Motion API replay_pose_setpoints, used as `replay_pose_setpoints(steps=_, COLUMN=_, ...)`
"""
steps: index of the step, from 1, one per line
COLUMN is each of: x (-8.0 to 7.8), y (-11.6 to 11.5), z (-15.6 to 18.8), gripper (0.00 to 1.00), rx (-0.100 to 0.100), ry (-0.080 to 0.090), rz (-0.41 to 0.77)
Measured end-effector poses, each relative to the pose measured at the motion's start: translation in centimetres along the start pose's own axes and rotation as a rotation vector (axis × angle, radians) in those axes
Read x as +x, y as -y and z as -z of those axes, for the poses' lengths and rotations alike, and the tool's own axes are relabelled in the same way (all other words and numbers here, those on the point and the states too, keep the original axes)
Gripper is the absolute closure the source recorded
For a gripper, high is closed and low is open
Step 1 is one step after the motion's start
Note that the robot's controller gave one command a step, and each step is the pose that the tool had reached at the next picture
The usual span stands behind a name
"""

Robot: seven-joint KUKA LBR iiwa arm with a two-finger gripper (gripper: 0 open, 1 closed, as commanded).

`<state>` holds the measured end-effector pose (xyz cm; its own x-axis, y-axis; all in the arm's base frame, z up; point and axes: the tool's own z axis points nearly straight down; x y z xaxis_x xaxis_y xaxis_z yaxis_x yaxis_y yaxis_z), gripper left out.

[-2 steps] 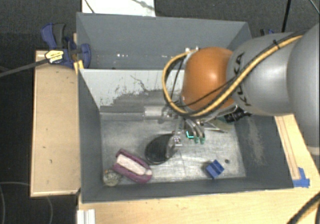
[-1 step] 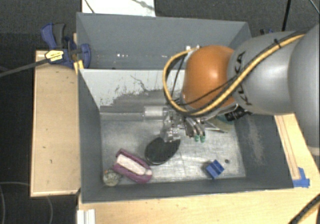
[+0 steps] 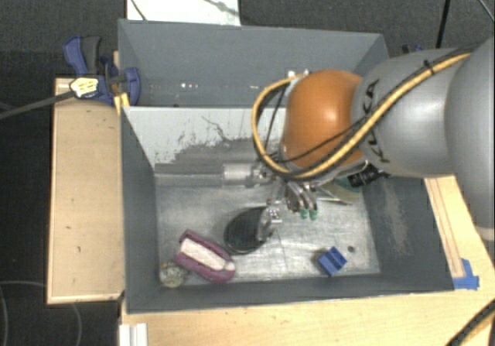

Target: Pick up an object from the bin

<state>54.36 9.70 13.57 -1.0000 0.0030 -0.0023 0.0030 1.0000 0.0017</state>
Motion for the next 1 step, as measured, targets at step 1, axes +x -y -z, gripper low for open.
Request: replay_pose_setpoints(steps=1, x=1.64, y=-1.64, z=-5.33, gripper=0.0, rx=0.001, ry=-0.008, rz=0.293)
